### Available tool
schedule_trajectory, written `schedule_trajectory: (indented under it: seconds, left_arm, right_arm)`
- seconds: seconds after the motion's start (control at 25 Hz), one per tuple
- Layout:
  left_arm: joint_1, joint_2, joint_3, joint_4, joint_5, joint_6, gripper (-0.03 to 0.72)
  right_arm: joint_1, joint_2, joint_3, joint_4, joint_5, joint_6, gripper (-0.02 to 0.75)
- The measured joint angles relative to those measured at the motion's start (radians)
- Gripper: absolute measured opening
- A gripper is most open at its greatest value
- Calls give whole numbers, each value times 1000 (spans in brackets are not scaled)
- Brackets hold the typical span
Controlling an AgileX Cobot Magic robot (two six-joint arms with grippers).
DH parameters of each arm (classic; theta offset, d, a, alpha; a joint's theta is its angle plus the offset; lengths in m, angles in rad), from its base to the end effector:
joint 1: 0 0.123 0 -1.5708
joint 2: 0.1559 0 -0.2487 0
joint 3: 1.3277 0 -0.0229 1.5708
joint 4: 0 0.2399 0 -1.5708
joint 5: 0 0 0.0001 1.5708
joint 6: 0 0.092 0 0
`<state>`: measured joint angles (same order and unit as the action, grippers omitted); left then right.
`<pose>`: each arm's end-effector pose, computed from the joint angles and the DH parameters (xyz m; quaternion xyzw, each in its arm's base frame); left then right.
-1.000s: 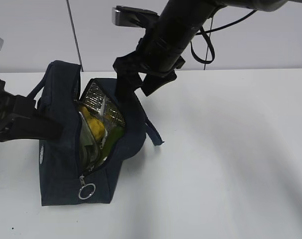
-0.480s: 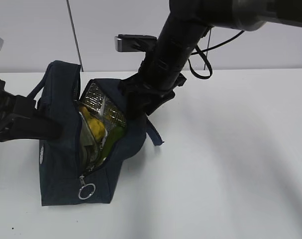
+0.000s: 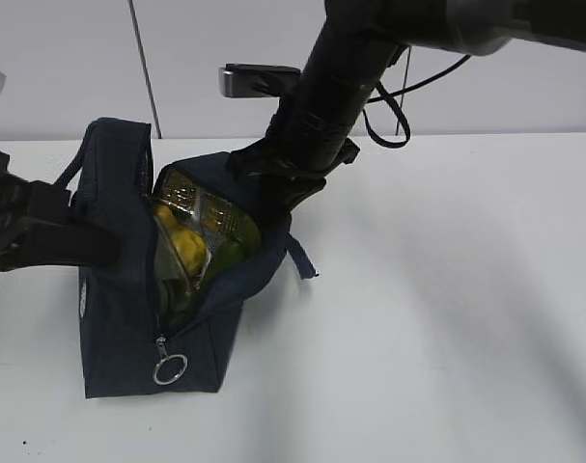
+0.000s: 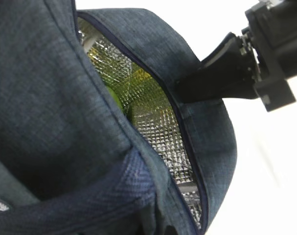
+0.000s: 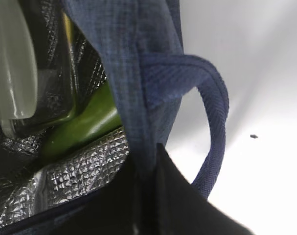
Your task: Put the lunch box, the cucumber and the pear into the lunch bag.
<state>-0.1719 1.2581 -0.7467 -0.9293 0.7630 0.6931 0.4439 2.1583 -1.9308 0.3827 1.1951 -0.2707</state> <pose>0.2219 -0.0903 0.2287 0.1328 0.9053 -0.3095 0.2589 0.3758 0.2141 0.2119 -0.2955 0.9304 0.1932 0.0989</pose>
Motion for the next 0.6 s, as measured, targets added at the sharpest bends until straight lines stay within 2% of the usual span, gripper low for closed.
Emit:
schedule_trajectory:
  seconds: [0.24,0.4,0.6]
  left_arm:
    - [-16,60,0,-81,-21,1,-15]
    - [-78,130,-16,-144,-45,23,-15]
    - [-155,208,-101,-172,-67,31,-15]
  right_arm:
    - [0,0,-101,-109,41,41,6]
    - [0,-19,-112,-216,51,86,6]
    - [0,-84,-112,-365,62,147,6]
